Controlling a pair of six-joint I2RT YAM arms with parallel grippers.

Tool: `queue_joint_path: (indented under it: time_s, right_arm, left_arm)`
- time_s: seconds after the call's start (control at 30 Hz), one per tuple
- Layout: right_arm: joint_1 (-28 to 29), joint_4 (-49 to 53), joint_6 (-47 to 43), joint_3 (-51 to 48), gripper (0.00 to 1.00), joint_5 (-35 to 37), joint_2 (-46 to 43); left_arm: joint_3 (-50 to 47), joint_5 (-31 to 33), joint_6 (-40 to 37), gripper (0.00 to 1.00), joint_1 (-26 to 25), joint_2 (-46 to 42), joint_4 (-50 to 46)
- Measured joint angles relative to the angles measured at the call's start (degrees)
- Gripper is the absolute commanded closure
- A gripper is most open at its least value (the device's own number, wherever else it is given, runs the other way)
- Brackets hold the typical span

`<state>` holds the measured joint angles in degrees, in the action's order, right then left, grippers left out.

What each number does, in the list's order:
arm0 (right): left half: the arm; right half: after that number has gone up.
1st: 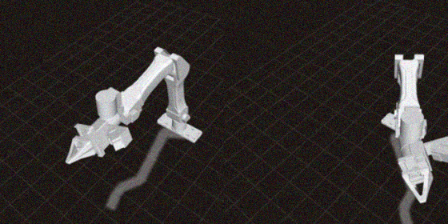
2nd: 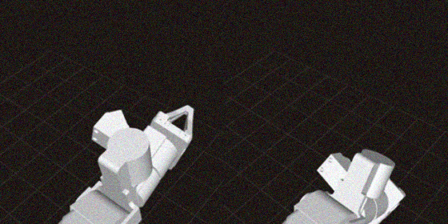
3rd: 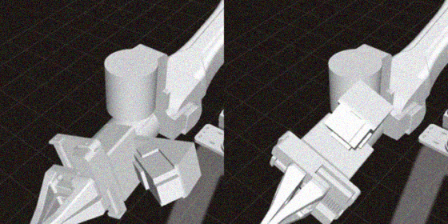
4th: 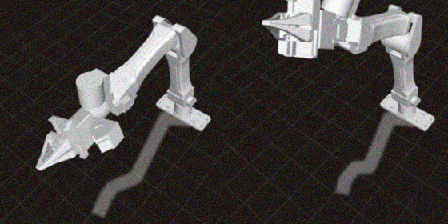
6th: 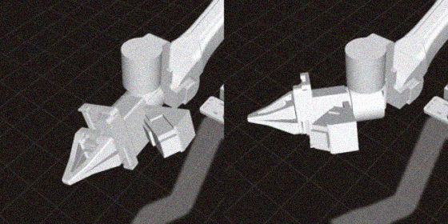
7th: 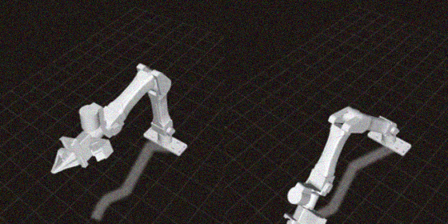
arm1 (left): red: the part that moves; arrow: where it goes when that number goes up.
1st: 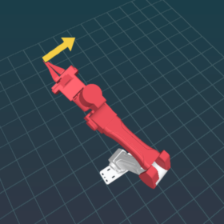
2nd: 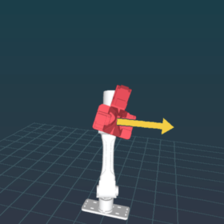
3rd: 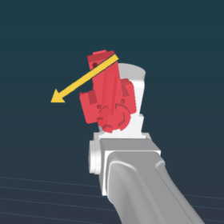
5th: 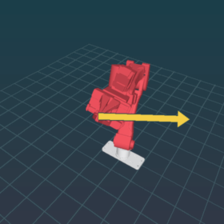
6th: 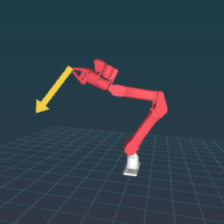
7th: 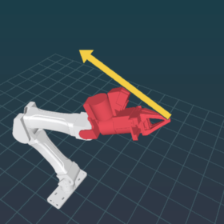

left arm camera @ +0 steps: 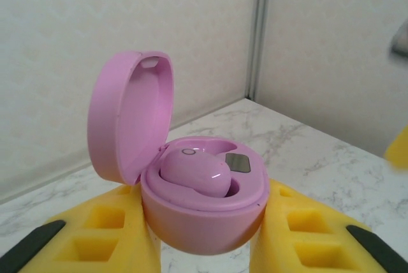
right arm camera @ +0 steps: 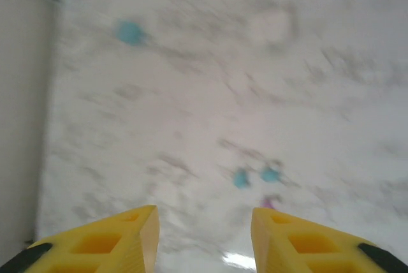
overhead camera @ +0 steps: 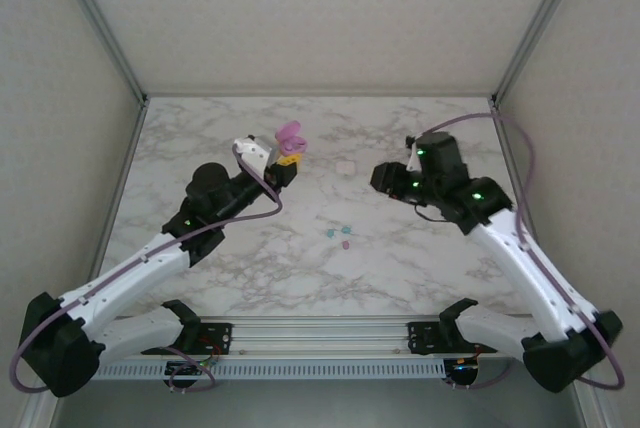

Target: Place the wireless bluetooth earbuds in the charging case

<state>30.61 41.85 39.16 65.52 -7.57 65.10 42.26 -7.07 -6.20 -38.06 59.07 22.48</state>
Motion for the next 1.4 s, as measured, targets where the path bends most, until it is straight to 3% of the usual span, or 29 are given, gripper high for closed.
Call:
queue_joint_path:
  time_s: [0.27,0.6,1.07,1.4]
  right_arm:
    - [2.2,0.4,-0.4,-4.1,0.61,-5.4,19.6]
    - [4.8,0.0,-6.5,3.5,0.71,-7.0,34.5]
    - [7.5,0.0,-9.8,4.9,0.75,-7.5,42.4]
    - [9.1,3.1,-10.5,5.2,0.75,-4.2,43.3]
  left_arm:
    - [-0.2,1.7,0.0,0.84,0.3,-4.9,-2.4]
    - [-0.5,1.9,0.0,0.83,0.3,-5.9,-4.2]
    - [-0.9,2.6,0.0,0.82,0.3,-6.6,-5.0]
    - [-0.9,2.7,0.0,0.82,0.3,-6.3,-5.2]
